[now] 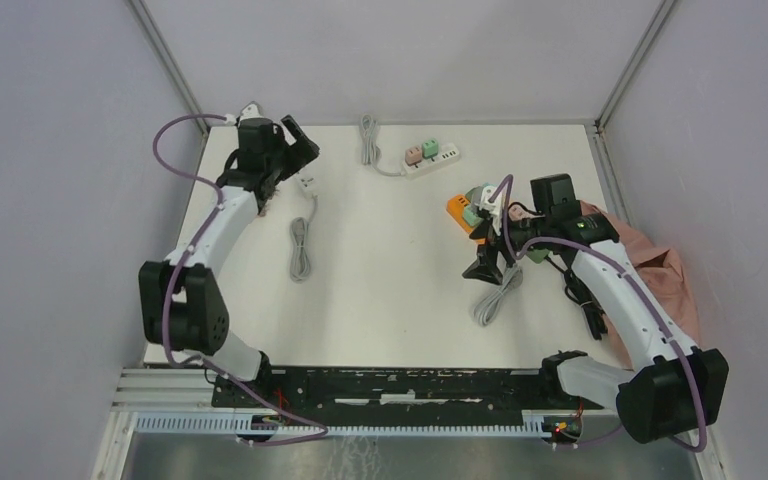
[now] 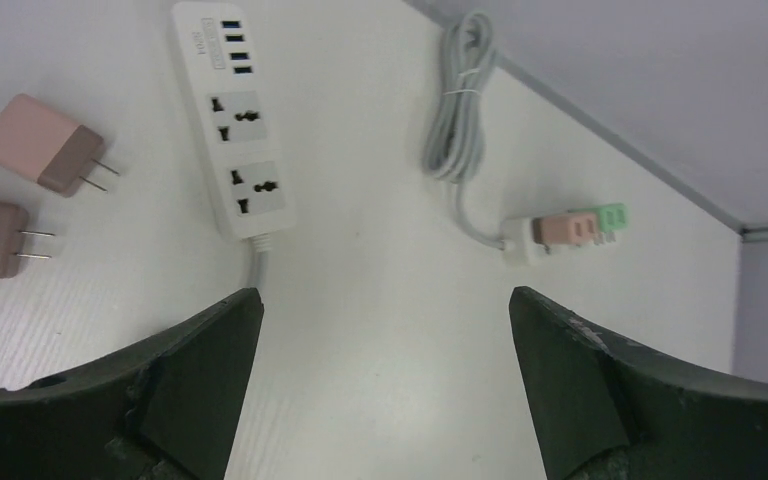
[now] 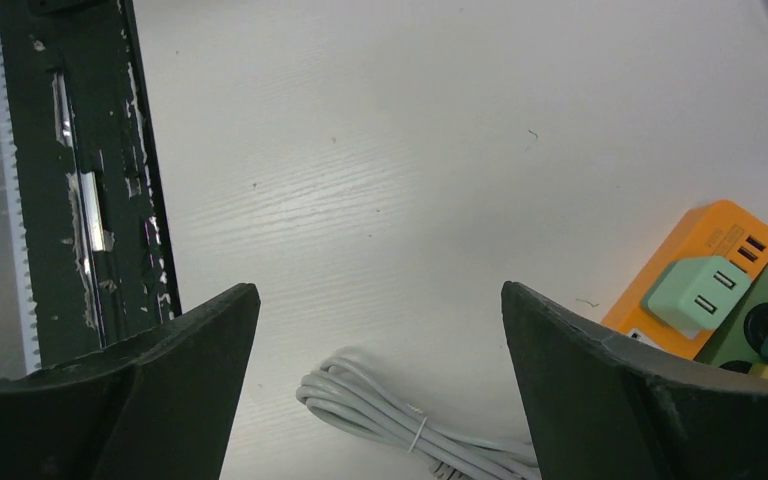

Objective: Pull the plug off the socket
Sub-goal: Place the socket at the center of the board.

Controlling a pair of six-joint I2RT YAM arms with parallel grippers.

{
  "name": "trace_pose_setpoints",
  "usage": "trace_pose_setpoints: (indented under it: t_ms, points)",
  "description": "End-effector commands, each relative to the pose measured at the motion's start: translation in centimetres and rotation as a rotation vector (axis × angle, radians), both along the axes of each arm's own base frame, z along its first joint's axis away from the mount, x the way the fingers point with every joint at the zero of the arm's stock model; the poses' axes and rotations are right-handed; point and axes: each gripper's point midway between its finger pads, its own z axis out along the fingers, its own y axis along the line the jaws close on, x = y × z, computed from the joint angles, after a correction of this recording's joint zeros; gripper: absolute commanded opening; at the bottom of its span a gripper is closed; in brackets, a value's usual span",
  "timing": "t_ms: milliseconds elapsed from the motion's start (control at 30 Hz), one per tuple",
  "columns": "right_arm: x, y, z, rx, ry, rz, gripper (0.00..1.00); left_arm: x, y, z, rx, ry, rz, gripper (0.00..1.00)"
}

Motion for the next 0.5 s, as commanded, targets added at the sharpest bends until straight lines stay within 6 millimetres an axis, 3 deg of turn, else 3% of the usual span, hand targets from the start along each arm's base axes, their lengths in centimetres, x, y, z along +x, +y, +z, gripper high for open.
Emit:
trace_pose_setpoints:
  t_ms: [0, 167, 233, 367, 467]
  points:
    - [0.5, 0.2, 2.2, 0.101, -0.013, -0.041, 0.97, -2.6, -2.3, 8.6, -0.051, -0.282, -0.175, 0.99]
    - [1.9, -0.6, 2.9, 0.151, 0.022, -0.148, 0.98, -8.2, -5.0, 13.5, -0.056, -0.484, -0.407, 0.99]
    - [3.6, -1.1, 3.2, 0.182, 0.03, -0.245, 1.0, -10.7, -6.4, 13.8, -0.073, -0.527, -0.522, 0.99]
    - [6.2, -2.3, 2.9, 0.211, 0.084, -0.433, 1.0, -14.7, -7.9, 12.0, -0.066, -0.531, -0.683, 0.99]
    - [7.3, -2.9, 2.4, 0.211, 0.108, -0.495, 0.99, -16.5, -7.5, 8.9, 0.004, -0.478, -0.727, 0.99]
